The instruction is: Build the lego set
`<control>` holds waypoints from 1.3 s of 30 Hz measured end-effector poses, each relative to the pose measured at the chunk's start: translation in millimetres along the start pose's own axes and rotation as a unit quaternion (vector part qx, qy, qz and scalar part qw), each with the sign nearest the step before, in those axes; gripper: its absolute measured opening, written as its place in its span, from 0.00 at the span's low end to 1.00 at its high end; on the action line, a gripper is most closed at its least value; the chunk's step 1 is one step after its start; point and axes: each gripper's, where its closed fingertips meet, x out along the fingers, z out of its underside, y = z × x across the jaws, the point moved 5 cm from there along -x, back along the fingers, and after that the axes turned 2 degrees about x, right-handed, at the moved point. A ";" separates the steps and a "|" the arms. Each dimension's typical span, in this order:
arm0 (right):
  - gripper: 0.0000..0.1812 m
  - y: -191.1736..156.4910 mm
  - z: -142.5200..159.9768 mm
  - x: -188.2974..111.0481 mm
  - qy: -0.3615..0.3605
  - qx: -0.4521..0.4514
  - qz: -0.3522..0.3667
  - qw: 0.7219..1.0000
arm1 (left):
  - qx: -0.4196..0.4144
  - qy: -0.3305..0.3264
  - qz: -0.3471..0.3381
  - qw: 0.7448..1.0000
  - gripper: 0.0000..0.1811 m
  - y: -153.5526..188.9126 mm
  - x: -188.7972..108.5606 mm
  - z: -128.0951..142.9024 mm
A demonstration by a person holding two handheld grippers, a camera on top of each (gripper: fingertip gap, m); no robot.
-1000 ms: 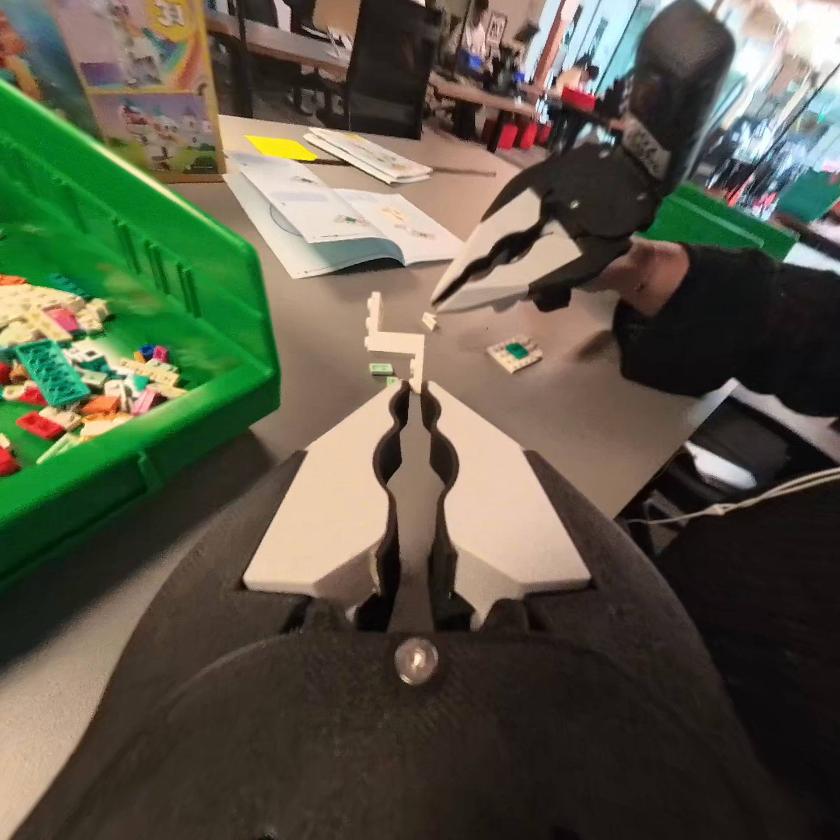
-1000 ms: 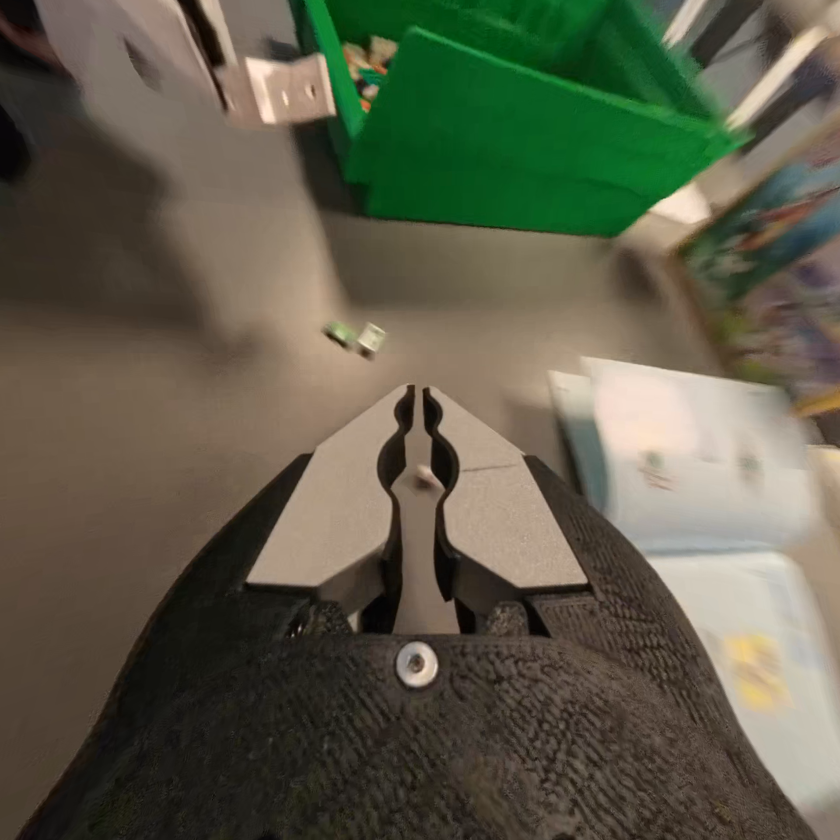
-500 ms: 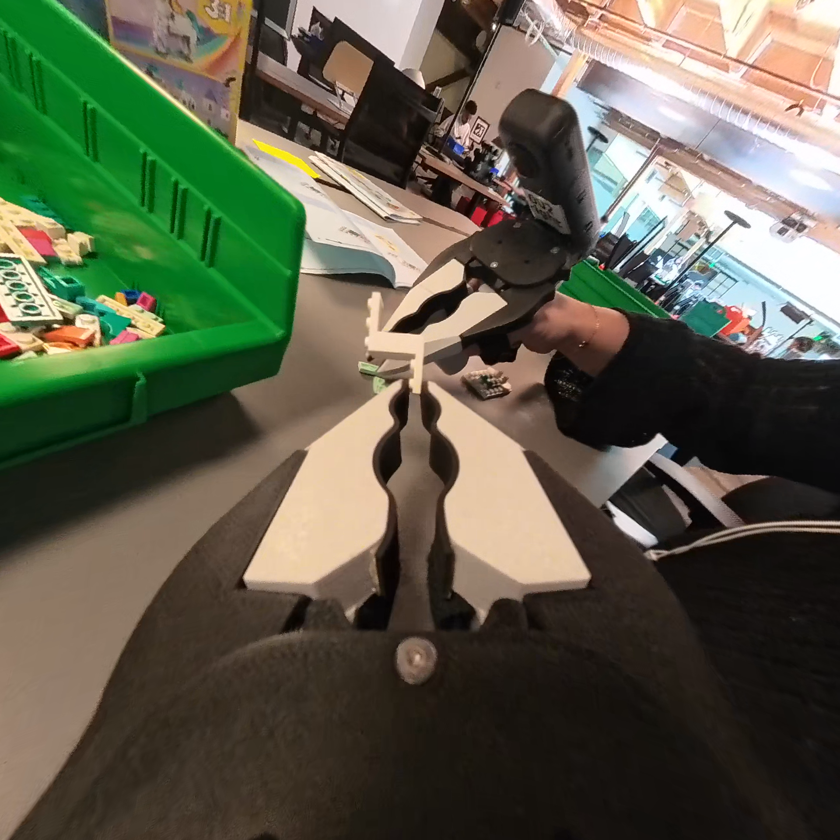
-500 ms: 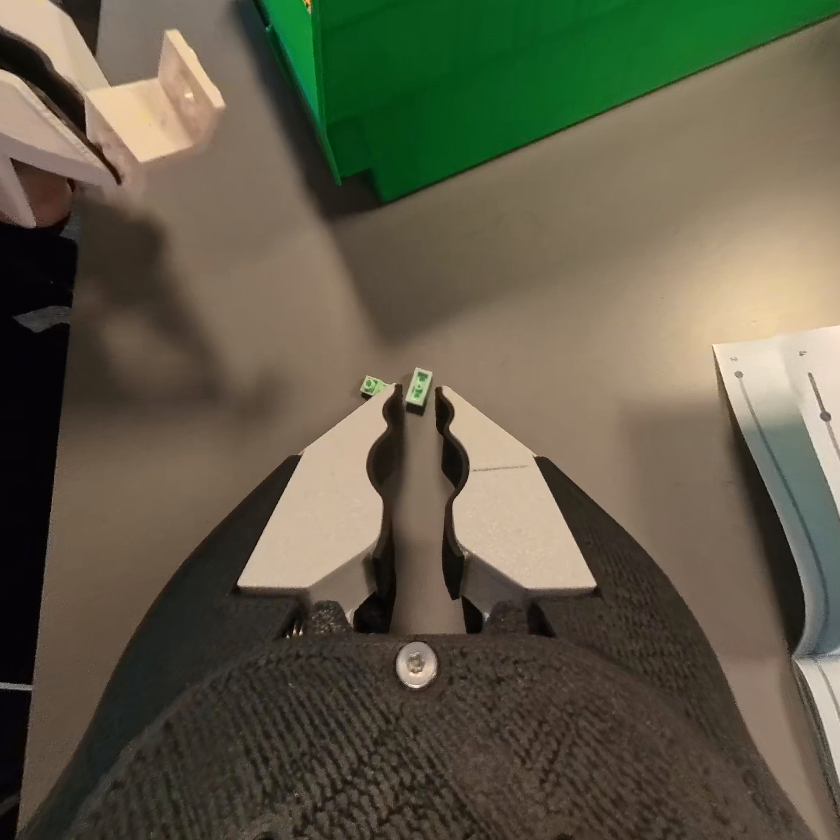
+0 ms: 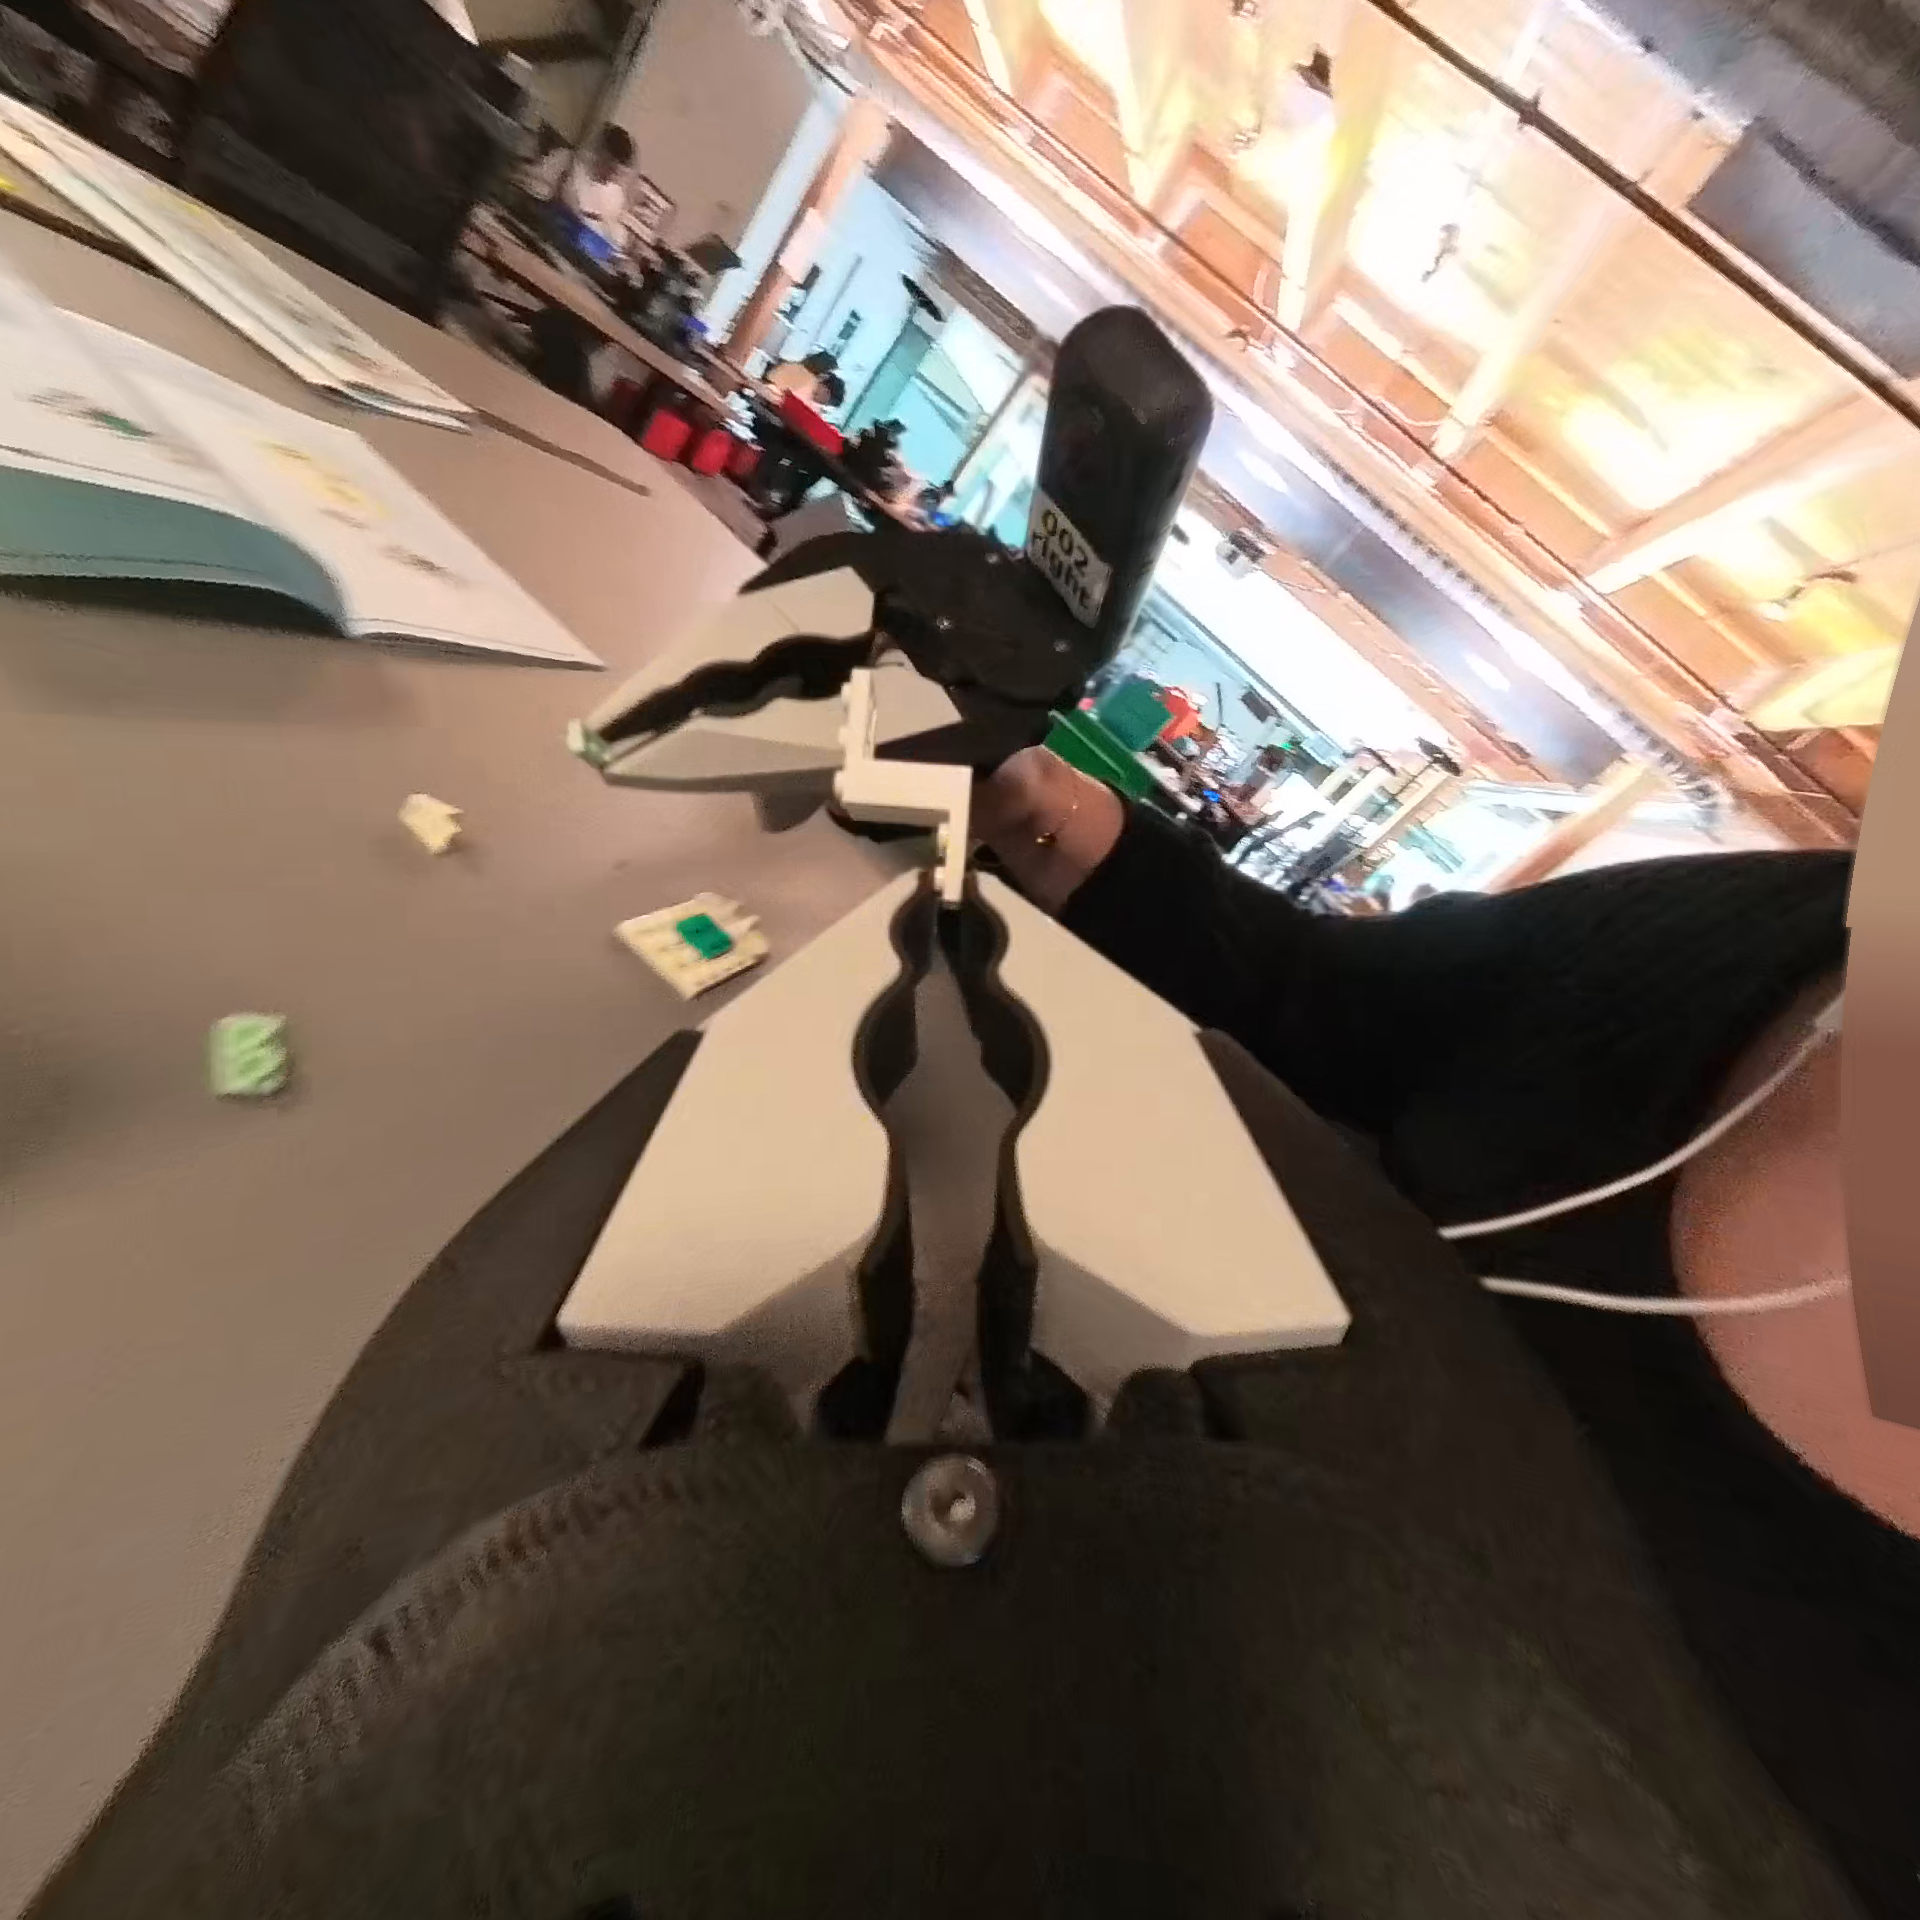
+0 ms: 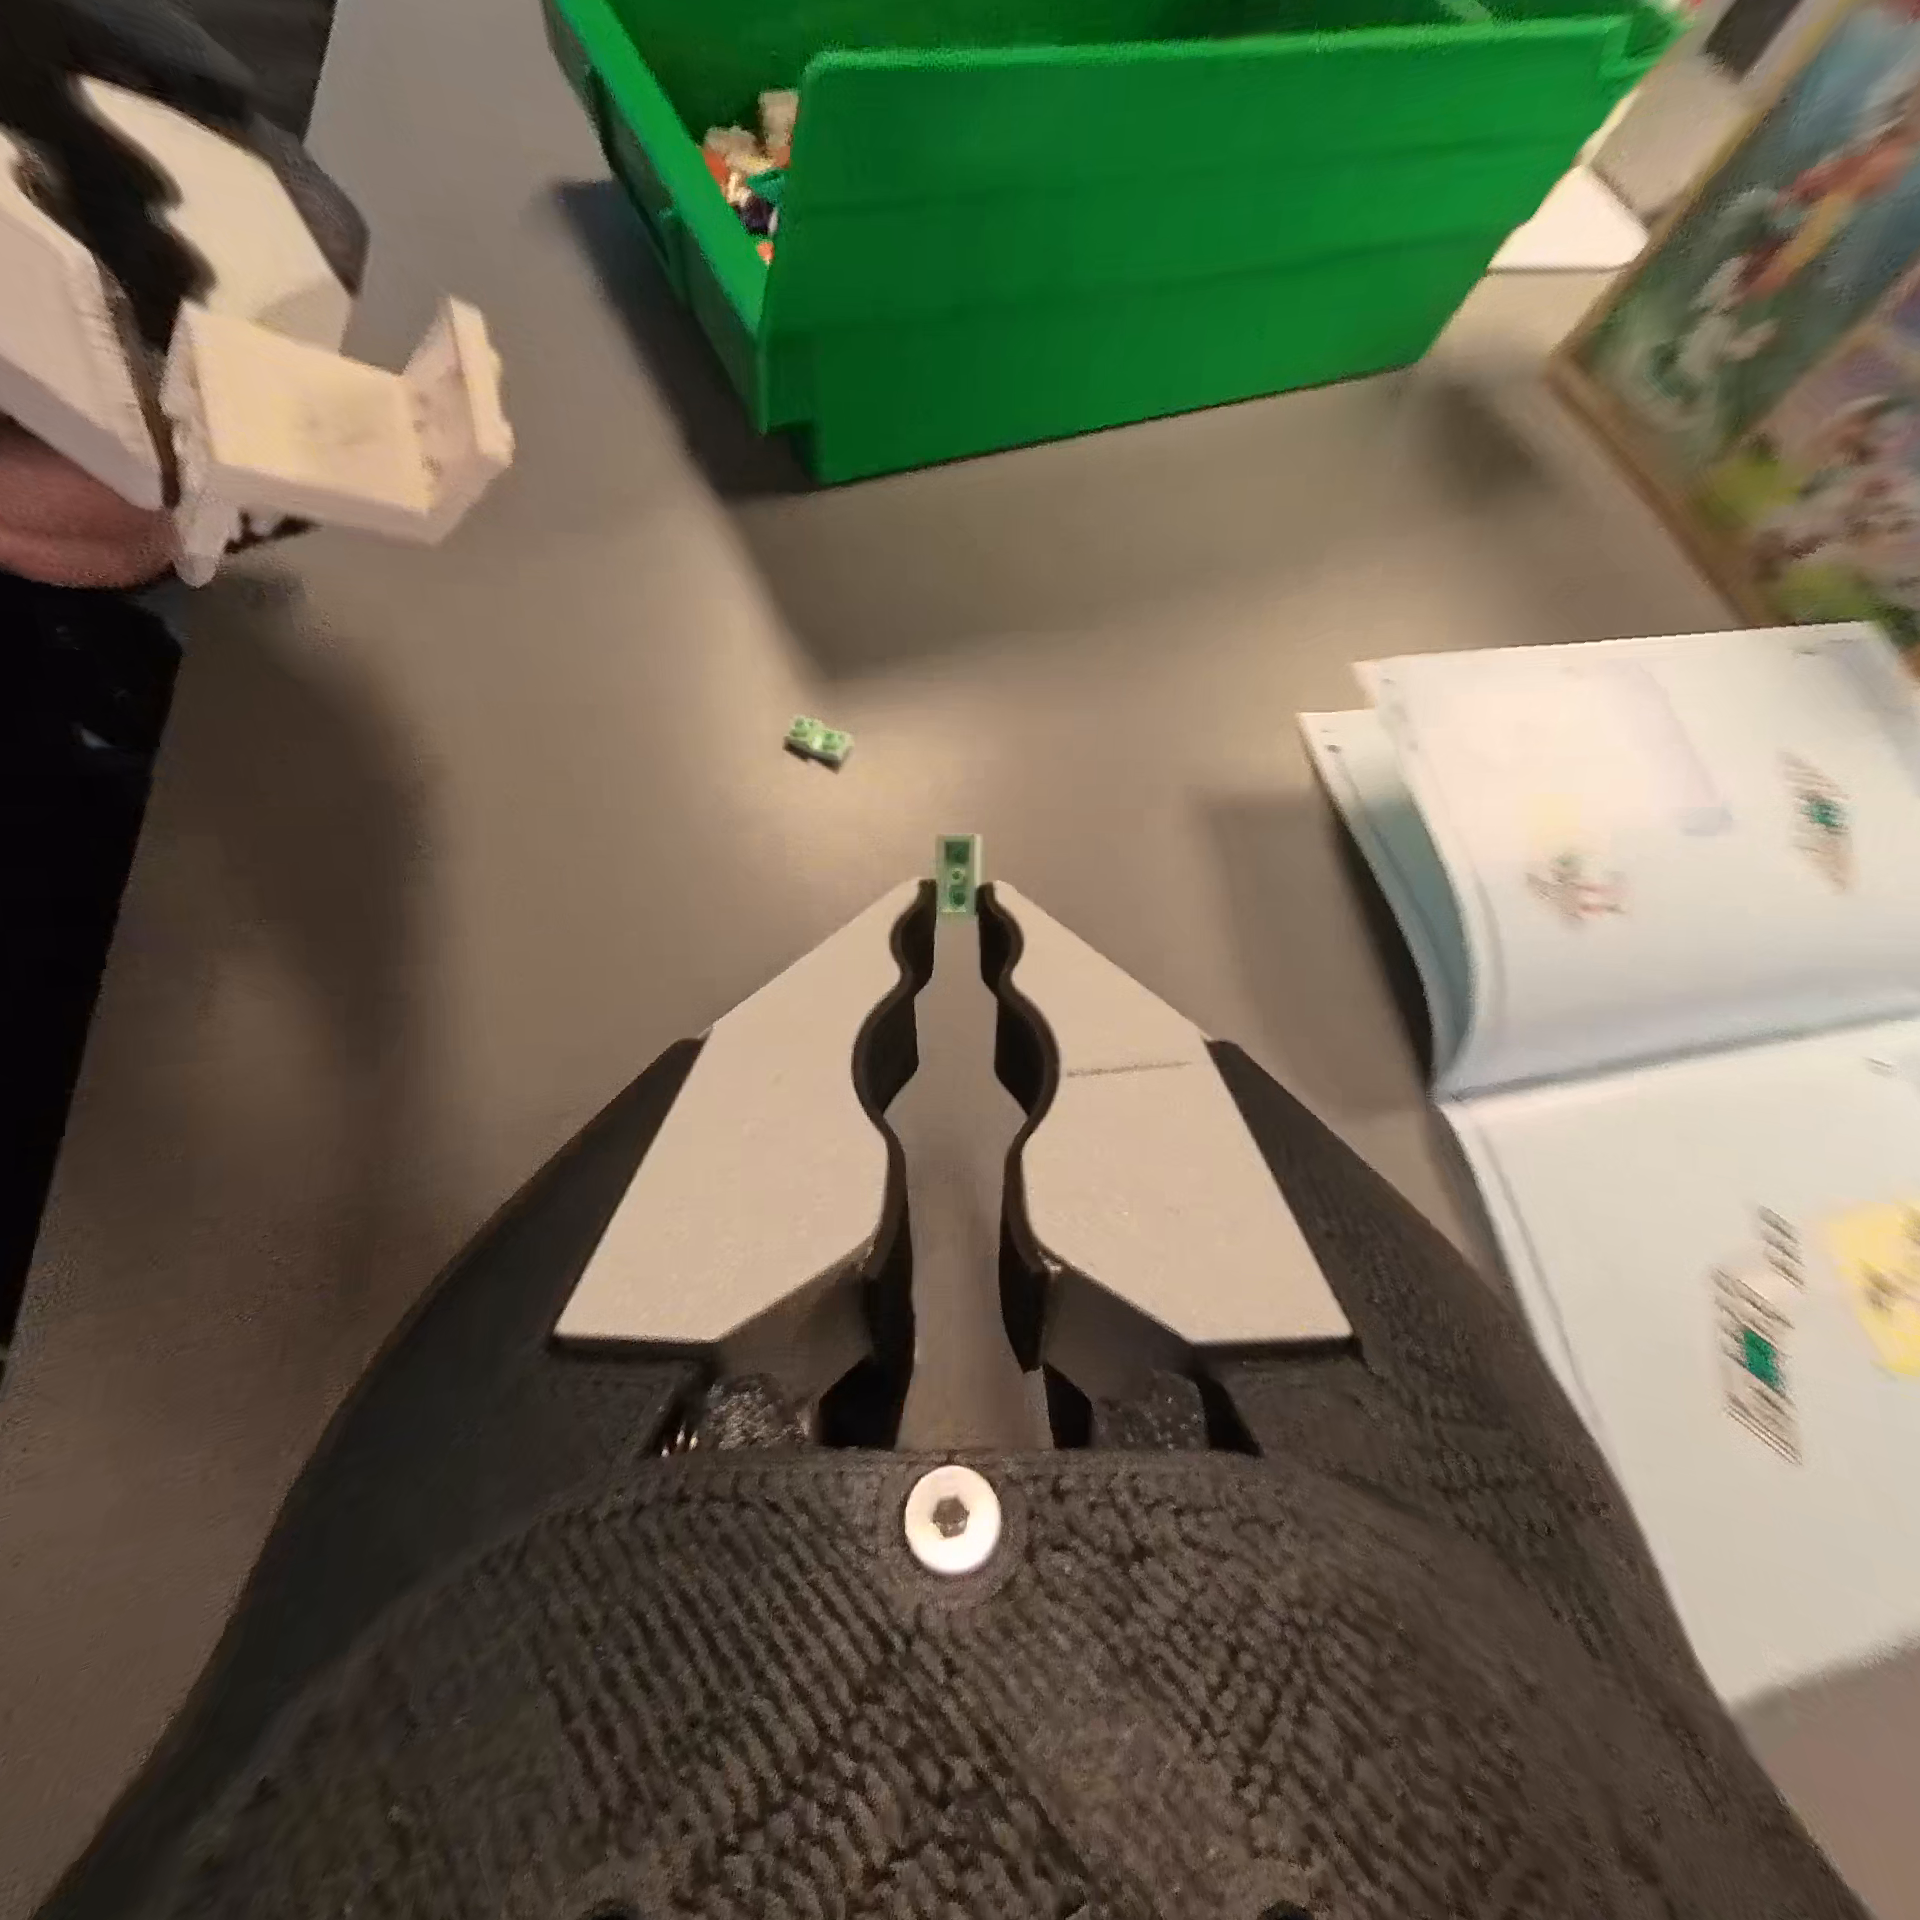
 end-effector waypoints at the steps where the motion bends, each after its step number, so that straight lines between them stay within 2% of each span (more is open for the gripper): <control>1: 0.03 4.4 0.3 -10.6 0.007 -0.004 0.014 1.000 | -0.006 -0.001 0.013 1.000 0.02 1.6 8.8 -0.2; 3: 0.03 13.5 0.6 -31.0 0.019 -0.009 0.042 0.999 | -0.018 0.009 0.022 1.000 0.02 -0.7 23.7 -4.3; 6: 0.03 25.8 1.9 -56.2 0.033 -0.023 0.077 0.996 | -0.046 0.064 0.013 0.997 0.02 -14.3 38.6 -18.9; 11: 0.03 38.2 3.2 -74.9 0.047 -0.051 0.102 0.992 | -0.141 0.111 0.055 0.982 0.01 -32.6 61.9 -27.9; 14: 0.03 39.4 -2.1 -75.5 0.055 -0.068 0.094 0.992 | -0.200 0.121 0.044 0.971 0.01 -47.5 70.8 -20.4; 19: 0.03 25.0 -20.4 -66.1 0.060 -0.091 0.017 0.994 | -0.217 0.111 0.012 0.970 0.01 -54.4 74.8 -14.0; 23: 0.03 15.9 -35.3 -56.7 0.043 -0.117 -0.026 0.992 | -0.248 0.116 0.014 0.962 0.01 -51.0 75.5 -18.3; 30: 0.03 14.1 -49.1 -48.5 -0.041 -0.123 -0.037 0.991 | -0.312 0.118 0.010 0.943 0.02 -46.3 75.9 -21.8; 39: 0.04 7.9 -47.0 -46.4 -0.154 -0.100 -0.068 0.981 | -0.349 0.095 0.000 0.932 0.01 -40.7 80.6 -10.7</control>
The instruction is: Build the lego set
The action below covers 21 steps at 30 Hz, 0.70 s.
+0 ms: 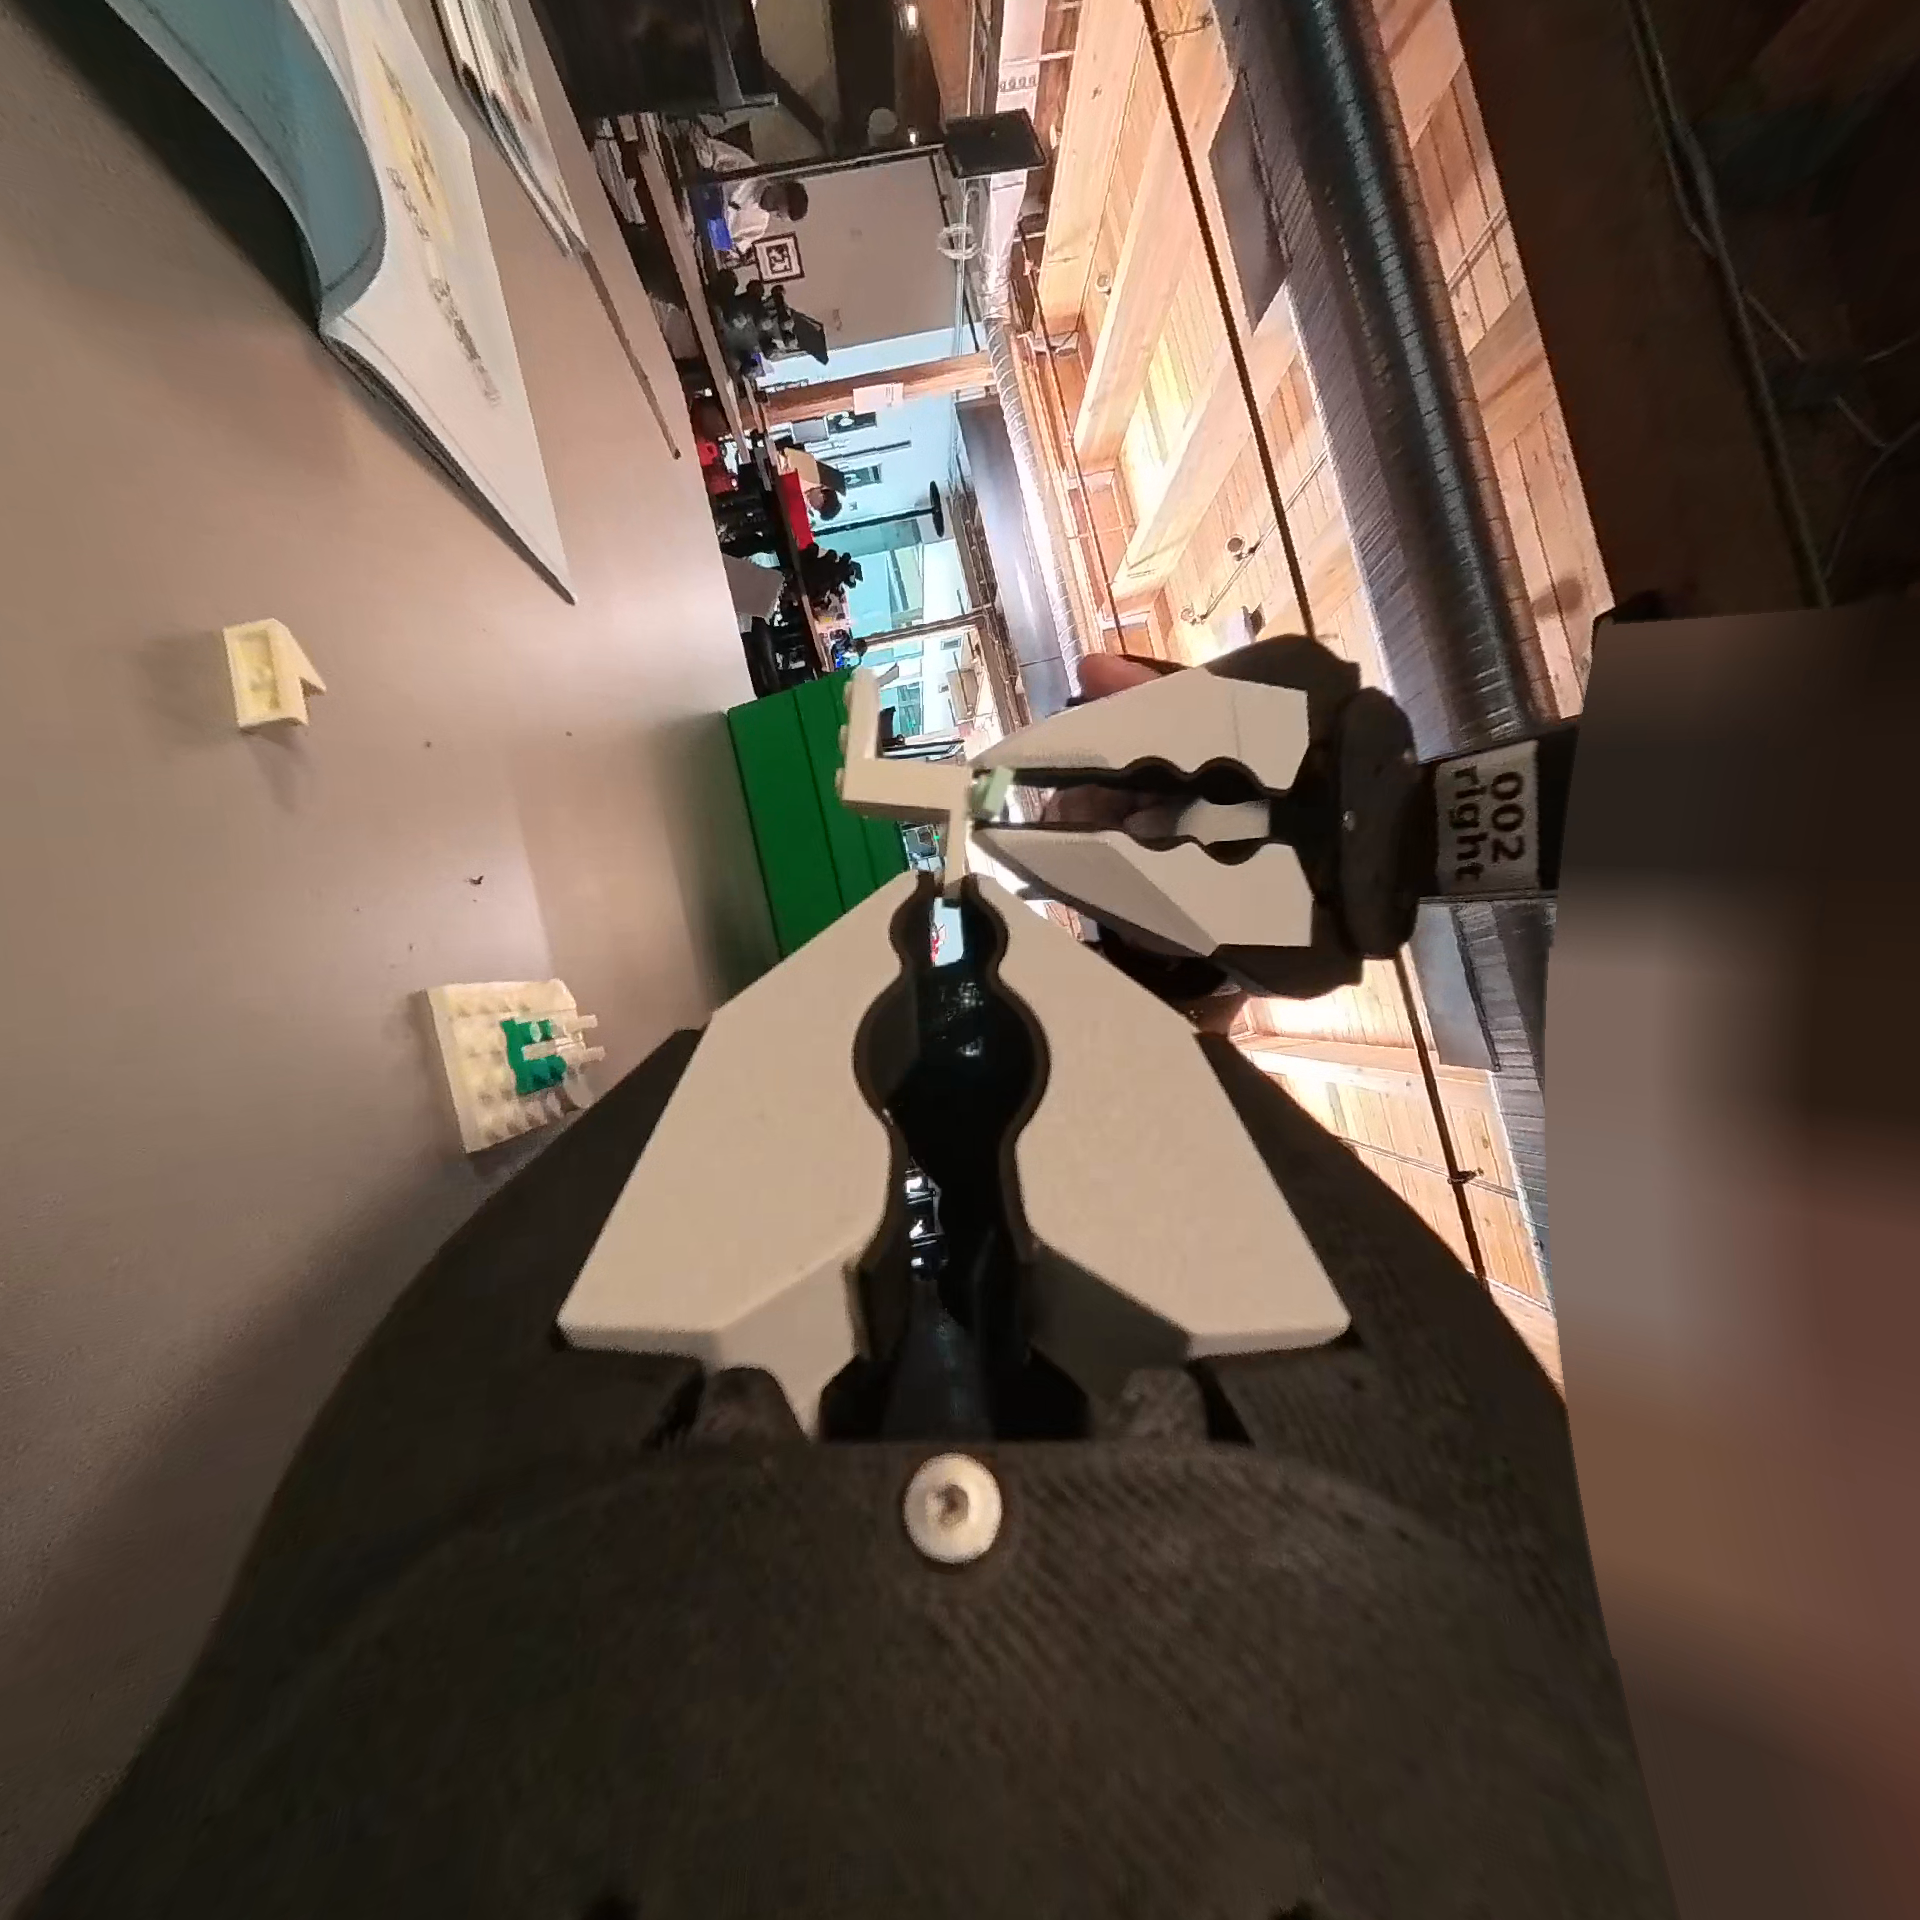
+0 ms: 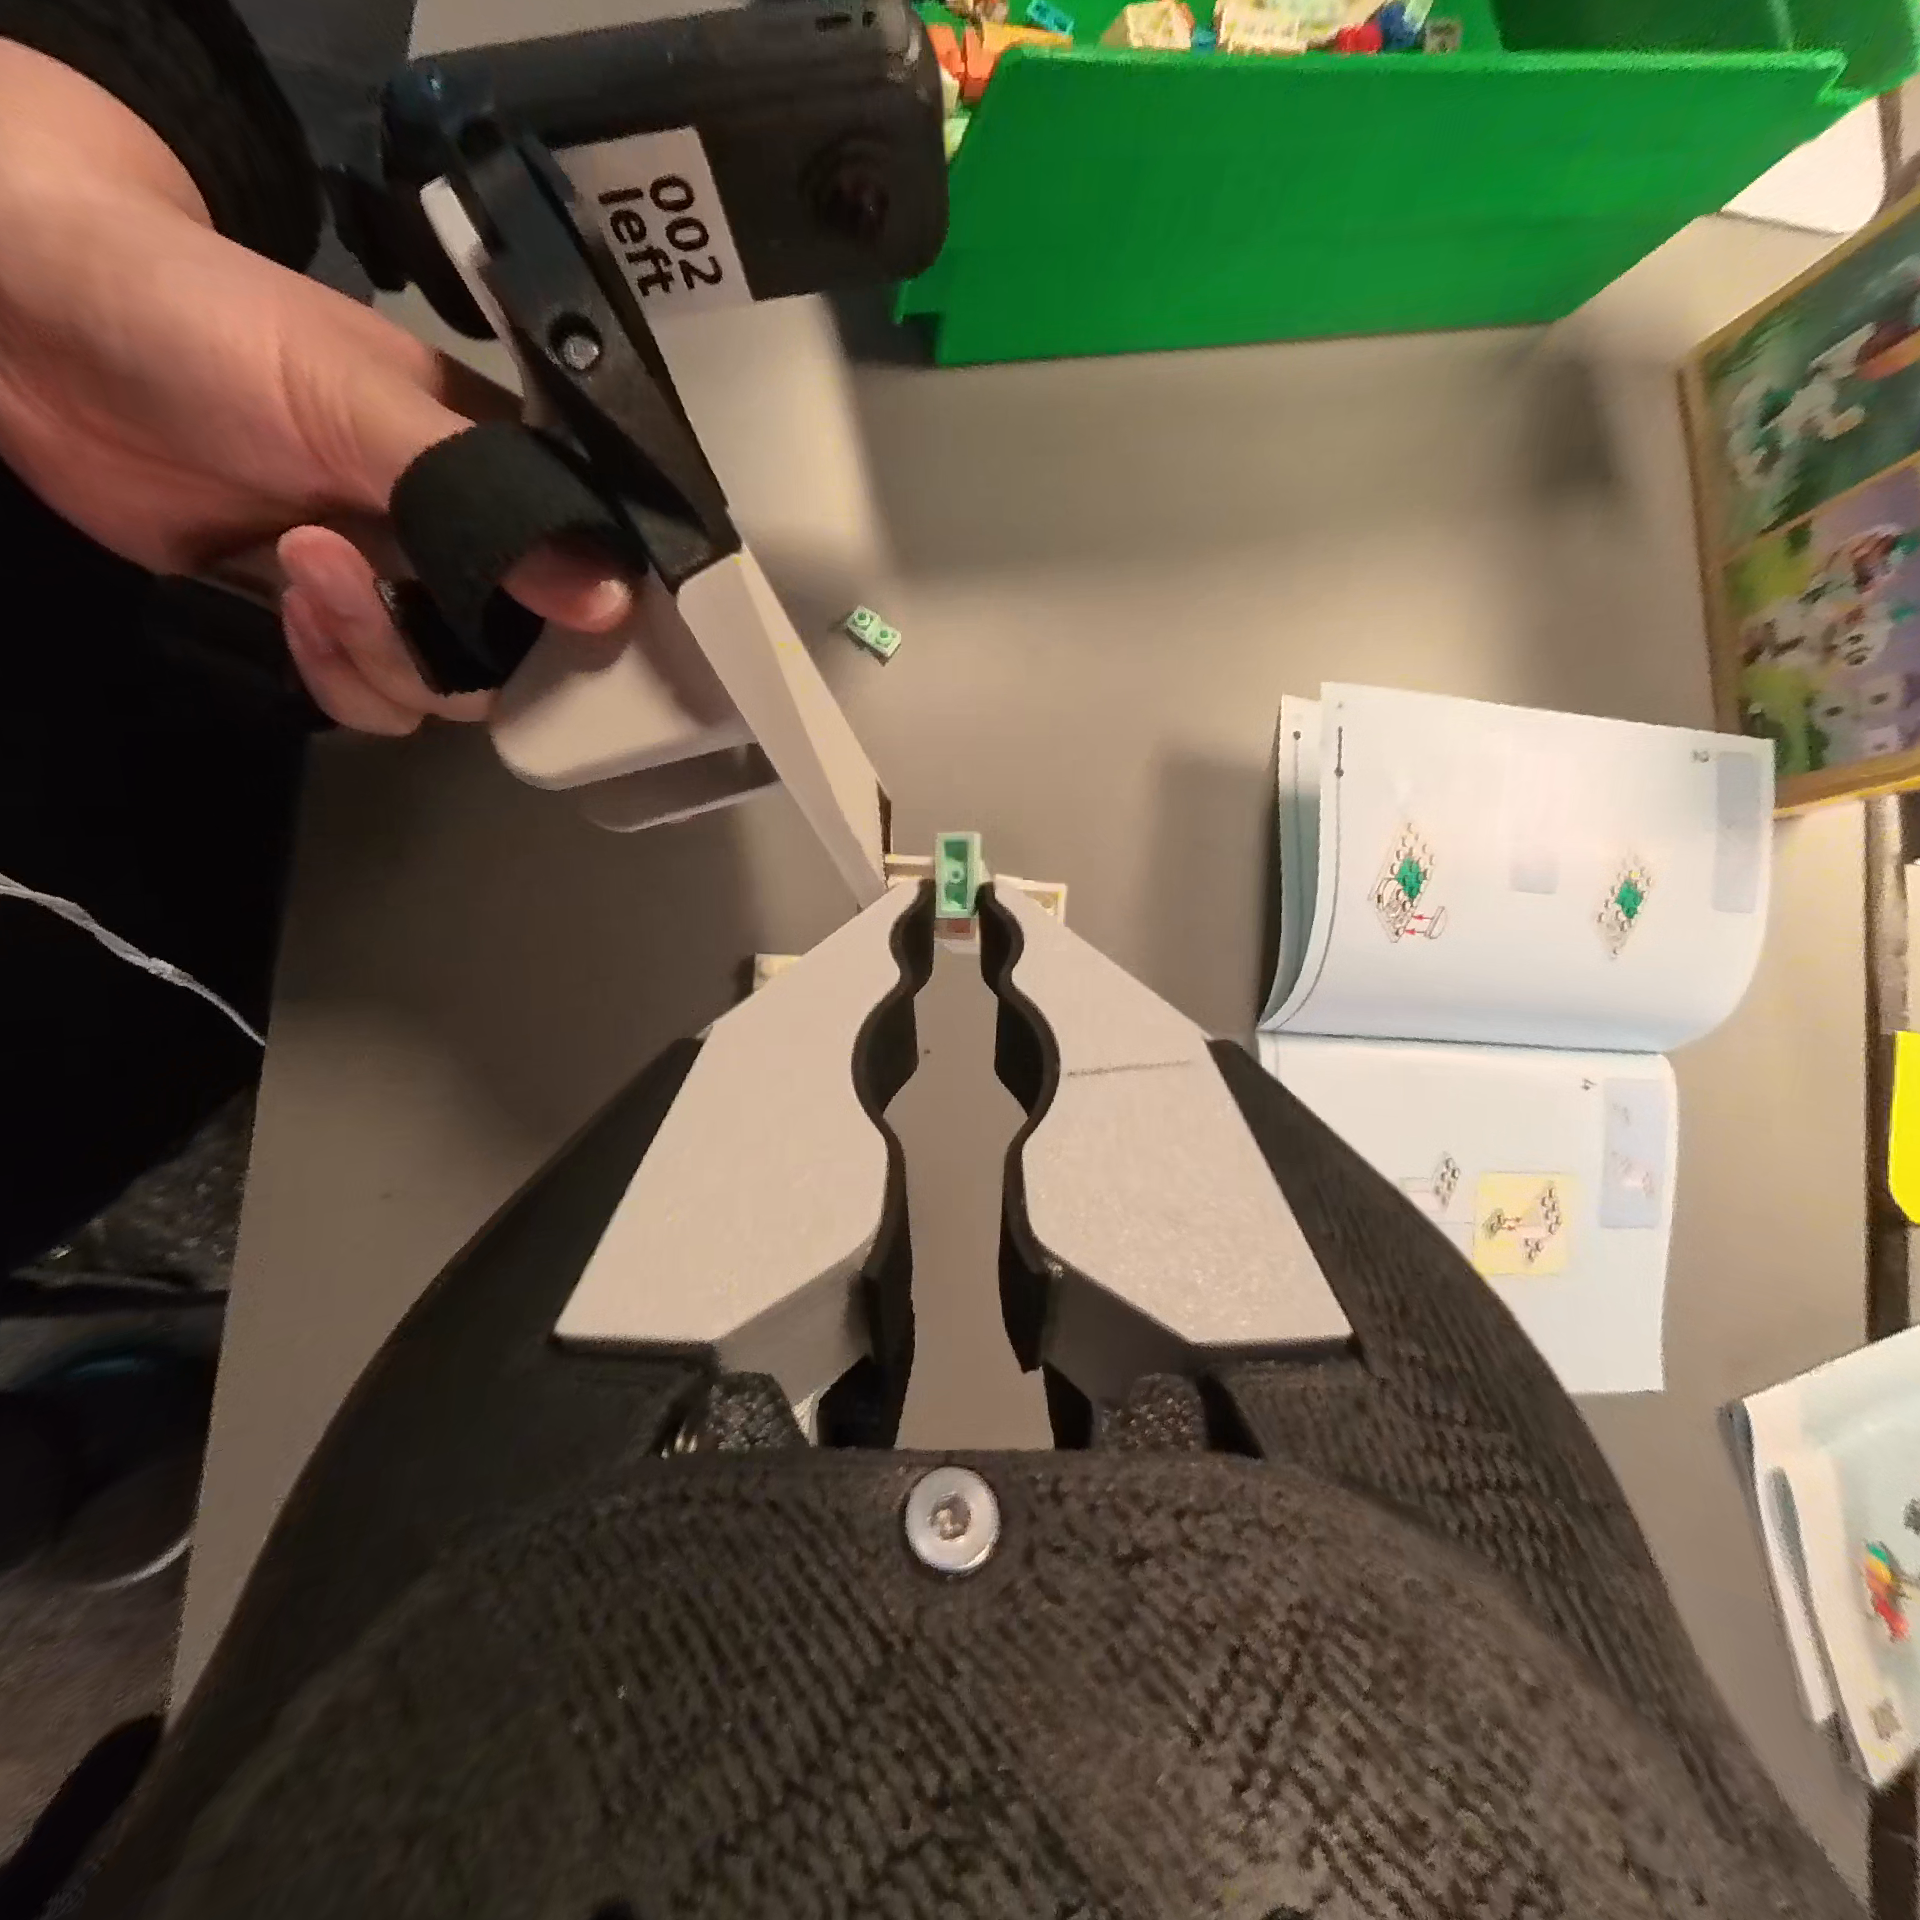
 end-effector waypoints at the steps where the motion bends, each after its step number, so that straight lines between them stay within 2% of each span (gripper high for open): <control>1: 0.04 -0.4 -0.1 0.1 -0.005 0.002 -0.001 1.000 | -0.003 0.000 0.000 1.000 0.01 -0.2 -0.2 0.7; 7: 0.04 -3.7 2.2 0.8 -0.038 0.013 -0.002 0.999 | -0.016 -0.004 -0.007 1.000 0.01 -3.5 -2.8 1.9; 21: 0.05 -4.2 3.2 5.7 -0.059 0.035 -0.006 0.998 | -0.023 -0.014 -0.010 1.000 0.01 -5.4 -4.4 3.1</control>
